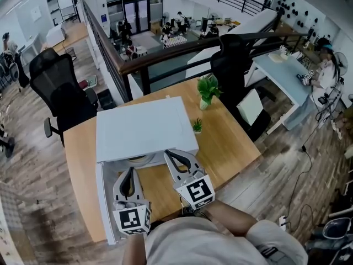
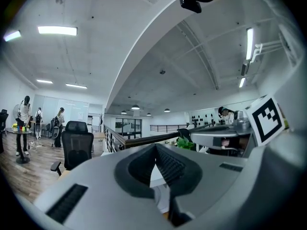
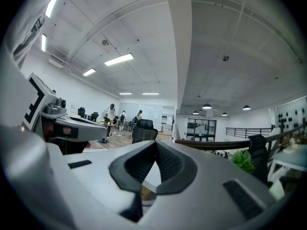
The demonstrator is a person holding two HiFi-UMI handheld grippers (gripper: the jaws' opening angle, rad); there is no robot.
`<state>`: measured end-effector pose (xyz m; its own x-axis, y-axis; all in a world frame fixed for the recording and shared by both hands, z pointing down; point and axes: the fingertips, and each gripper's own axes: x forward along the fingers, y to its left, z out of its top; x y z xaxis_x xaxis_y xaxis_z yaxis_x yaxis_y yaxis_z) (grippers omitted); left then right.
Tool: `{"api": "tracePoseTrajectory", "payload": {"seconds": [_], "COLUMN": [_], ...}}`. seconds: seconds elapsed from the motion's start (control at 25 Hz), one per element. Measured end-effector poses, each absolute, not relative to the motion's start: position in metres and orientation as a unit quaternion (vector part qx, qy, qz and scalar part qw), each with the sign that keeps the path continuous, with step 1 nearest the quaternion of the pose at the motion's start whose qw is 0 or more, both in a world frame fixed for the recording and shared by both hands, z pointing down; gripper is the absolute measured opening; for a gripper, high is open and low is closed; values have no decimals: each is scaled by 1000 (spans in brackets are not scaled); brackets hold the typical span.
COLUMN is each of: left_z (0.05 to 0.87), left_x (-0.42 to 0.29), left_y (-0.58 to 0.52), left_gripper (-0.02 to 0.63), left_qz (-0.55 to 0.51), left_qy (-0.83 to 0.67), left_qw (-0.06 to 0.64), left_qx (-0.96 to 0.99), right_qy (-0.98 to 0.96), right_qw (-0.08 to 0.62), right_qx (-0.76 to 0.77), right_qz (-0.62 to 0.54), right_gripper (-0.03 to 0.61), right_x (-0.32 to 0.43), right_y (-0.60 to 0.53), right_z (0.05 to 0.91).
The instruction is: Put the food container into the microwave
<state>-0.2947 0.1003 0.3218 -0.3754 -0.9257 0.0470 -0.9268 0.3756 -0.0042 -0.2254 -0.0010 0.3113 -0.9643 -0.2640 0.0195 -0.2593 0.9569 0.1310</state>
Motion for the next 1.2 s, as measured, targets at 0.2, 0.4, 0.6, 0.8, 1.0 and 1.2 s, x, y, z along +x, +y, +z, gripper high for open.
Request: {"api": "tracePoseTrajectory", "payload": {"seconds": [0.2, 0.4, 0.6, 0.8, 1.0, 1.2], "left_z": [323, 322, 321, 320, 321, 321], "left_x": [-292, -294, -295, -293, -291, -290], "left_y": [99, 98, 98, 97, 95, 95], "left_gripper": [12, 12, 12, 12, 12, 12], "left_qz": [17, 20, 22, 22, 21, 19], "left_qy": [-825, -823, -822, -820, -819, -819], "left_qw": [19, 20, 22, 21, 22, 23], "left_qx": [565, 567, 569, 571, 572, 573], "right_qy": [-989, -989, -989, -990, -990, -989], "right_qw": [18, 20, 24, 17, 28, 31], "right_qx": [135, 138, 136, 136, 131, 130], "right_qz": [-58, -54, -53, -46, -52, -56], "right_gripper": [5, 5, 3, 3, 3, 3], "right_x": [-224, -225, -225, -223, -222, -223], "right_y": [-2, -3, -1, 0, 0, 1], "right_z": [312, 314, 315, 317, 316, 315]}}
